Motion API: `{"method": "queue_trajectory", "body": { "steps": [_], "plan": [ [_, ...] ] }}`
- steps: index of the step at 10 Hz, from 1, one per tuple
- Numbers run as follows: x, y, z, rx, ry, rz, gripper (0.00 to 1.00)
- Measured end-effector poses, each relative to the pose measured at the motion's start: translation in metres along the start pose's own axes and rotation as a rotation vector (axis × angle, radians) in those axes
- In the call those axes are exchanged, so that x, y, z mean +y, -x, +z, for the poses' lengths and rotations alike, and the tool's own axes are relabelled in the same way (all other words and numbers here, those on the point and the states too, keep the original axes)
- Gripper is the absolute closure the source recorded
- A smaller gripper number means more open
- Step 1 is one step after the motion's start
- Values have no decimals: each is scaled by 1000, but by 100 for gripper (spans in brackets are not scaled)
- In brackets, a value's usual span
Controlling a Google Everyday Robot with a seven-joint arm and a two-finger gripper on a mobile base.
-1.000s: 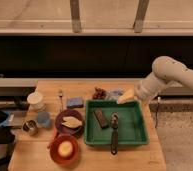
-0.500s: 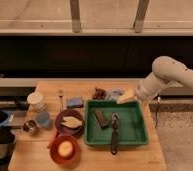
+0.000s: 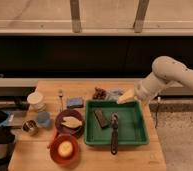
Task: Wipe tray with brush
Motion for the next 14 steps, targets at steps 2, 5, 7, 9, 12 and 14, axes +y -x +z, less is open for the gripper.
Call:
{"method": "queue_trajectory", "body": {
  "steps": [2,5,7,9,12,14],
  "plan": [
    [0,0,0,0,0,0,20],
    [0,0,0,0,0,0,20],
    [0,0,0,0,0,0,20],
    [1,0,-1,-7,-14,-5,20],
    [29,8,-2,-51,-207,-59,20],
    [49,16,8,-79,-375,-91,20]
  ]
}}
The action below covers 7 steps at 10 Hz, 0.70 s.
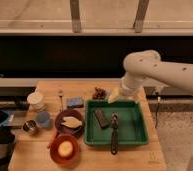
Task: Wipe tray with brush
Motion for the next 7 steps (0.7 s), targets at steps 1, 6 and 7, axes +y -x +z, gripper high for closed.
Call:
{"method": "queue_trajectory", "body": {
  "steps": [1,6,7],
  "plan": [
    [0,1,4,4,-35,-3,20],
    [-20,-20,52,90,-24,57,20],
    [-21,-25,57,106,-13,67,20]
  ]
}}
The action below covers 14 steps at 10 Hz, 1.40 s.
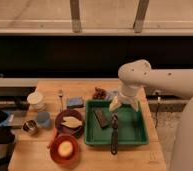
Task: Wipe tray with brush
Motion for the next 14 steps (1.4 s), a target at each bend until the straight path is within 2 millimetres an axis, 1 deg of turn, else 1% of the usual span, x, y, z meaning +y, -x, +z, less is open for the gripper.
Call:
{"method": "queue_trajectory", "body": {
  "steps": [2,3,4,6,8,12,14],
  "plan": [
    [4,-13,11,36,18,5,20],
    [8,-23,19,56,20,6,20],
    [11,-32,30,75,21,10,20],
    [19,-42,53,107,37,15,20],
    [24,-40,60,116,49,20,20],
    [39,-28,70,130,79,10,20],
    [42,-20,75,135,94,17,20]
  ]
}}
